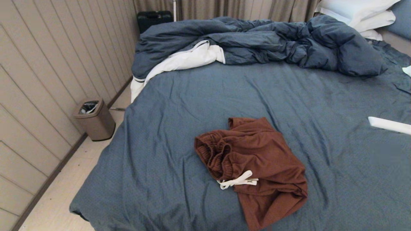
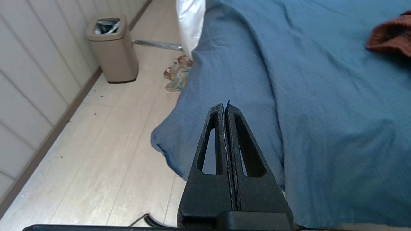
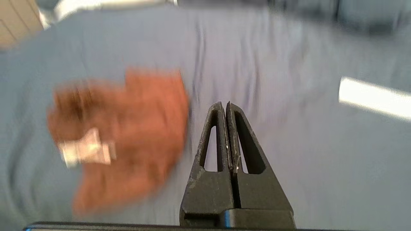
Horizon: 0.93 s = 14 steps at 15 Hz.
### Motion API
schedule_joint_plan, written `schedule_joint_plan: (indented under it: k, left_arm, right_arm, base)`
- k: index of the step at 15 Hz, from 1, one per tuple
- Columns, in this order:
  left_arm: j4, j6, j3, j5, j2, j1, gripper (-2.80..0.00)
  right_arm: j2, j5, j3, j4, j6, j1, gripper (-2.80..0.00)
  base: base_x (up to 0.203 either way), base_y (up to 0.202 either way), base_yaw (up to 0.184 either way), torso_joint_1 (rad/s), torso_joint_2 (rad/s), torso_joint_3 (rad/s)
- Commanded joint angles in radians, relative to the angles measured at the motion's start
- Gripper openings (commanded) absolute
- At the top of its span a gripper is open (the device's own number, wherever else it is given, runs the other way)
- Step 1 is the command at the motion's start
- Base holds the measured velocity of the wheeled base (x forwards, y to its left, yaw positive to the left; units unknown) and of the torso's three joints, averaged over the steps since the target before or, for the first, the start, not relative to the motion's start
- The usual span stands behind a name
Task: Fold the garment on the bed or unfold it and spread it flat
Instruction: Unford the brown shorts
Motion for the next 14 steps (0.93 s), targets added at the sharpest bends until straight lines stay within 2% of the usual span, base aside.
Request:
schedule_joint_plan:
  k: [1,2,4,7,10,14]
  left_arm:
    - [0.000,-0.001,0.000,0.001,0.001,0.000,-2.80]
    - [0.000,-0.001,0.000,0.001,0.001,0.000,-2.80]
    - [0.000,-0.001,0.000,0.001,0.001,0.000,-2.80]
    - [0.000,-0.001,0.000,0.001,0.001,0.000,-2.80]
    - [0.000,-0.001,0.000,0.001,0.001,0.000,-2.80]
    - [0.001,0.001,-0.001,0.001,0.001,0.000,-2.80]
  right_arm:
    - [0.318,0.002,-0.237,0.009,0.000,0.005,-2.80]
    - [0.415,0.002,-0.344,0.038,-0.001,0.006,-2.80]
    - [0.610,0.004,-0.581,0.183,-0.005,0.010,-2.80]
    - [0.866,0.006,-0.847,0.461,-0.005,0.118,-2.80]
    - [1.065,0.003,-0.956,0.634,0.014,0.276,-2.80]
    - [1.291,-0.001,-1.018,0.693,0.053,0.443,-2.80]
  base:
    - [0.000,0.000,0.000,0.000,0.00,0.000]
    - [0.000,0.000,0.000,0.000,0.00,0.000]
    - [0.000,0.000,0.000,0.000,0.00,0.000]
    - [0.000,0.000,0.000,0.000,0.00,0.000]
    - [0.000,0.000,0.000,0.000,0.00,0.000]
    - [0.000,0.000,0.000,0.000,0.00,0.000]
